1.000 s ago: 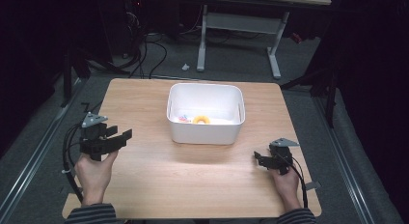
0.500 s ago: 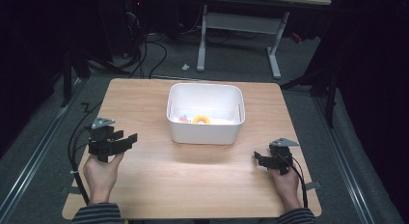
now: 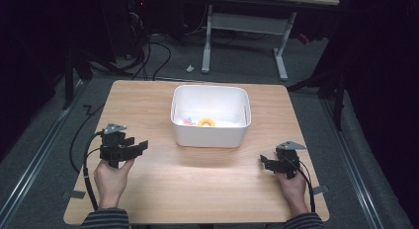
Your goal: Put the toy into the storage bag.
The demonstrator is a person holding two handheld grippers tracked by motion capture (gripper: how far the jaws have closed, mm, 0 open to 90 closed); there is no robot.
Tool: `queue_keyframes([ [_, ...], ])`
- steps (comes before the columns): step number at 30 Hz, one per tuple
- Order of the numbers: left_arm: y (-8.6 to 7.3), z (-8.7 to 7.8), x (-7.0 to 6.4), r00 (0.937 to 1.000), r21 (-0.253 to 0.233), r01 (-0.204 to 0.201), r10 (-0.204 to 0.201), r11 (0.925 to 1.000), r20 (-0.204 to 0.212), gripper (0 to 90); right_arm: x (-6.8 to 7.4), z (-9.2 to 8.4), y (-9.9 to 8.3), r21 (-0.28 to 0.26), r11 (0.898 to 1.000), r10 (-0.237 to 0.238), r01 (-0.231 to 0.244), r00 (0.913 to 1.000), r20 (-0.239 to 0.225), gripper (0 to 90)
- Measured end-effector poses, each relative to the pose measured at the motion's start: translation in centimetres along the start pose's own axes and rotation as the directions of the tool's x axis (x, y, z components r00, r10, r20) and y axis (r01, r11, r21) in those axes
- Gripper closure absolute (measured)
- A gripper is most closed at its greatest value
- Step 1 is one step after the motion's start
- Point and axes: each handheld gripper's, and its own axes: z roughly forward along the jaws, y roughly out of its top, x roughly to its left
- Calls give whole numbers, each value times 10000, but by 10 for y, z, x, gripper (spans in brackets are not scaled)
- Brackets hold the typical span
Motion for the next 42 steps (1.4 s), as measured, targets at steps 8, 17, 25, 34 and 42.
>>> queue_keyframes([
  [8,-10,8,1,9999,163,121,-122,9998,34,442,0,0,0,-1,10000,-5,5,10000,-3,258],
  [17,-19,16,3,9997,292,241,-243,9993,61,436,0,0,0,0,10000,5,-5,10000,-4,258],
  [25,-28,23,3,9995,452,302,-306,9985,69,433,0,0,0,-2,10000,0,0,10000,-3,258],
  [34,-36,35,2,9993,718,339,-350,9968,149,430,0,0,0,-3,10000,2,-2,10000,-7,258],
  [42,-44,46,-1,9997,894,254,-257,9957,17,428,0,0,0,-1,10000,4,-4,10000,1,258],
])
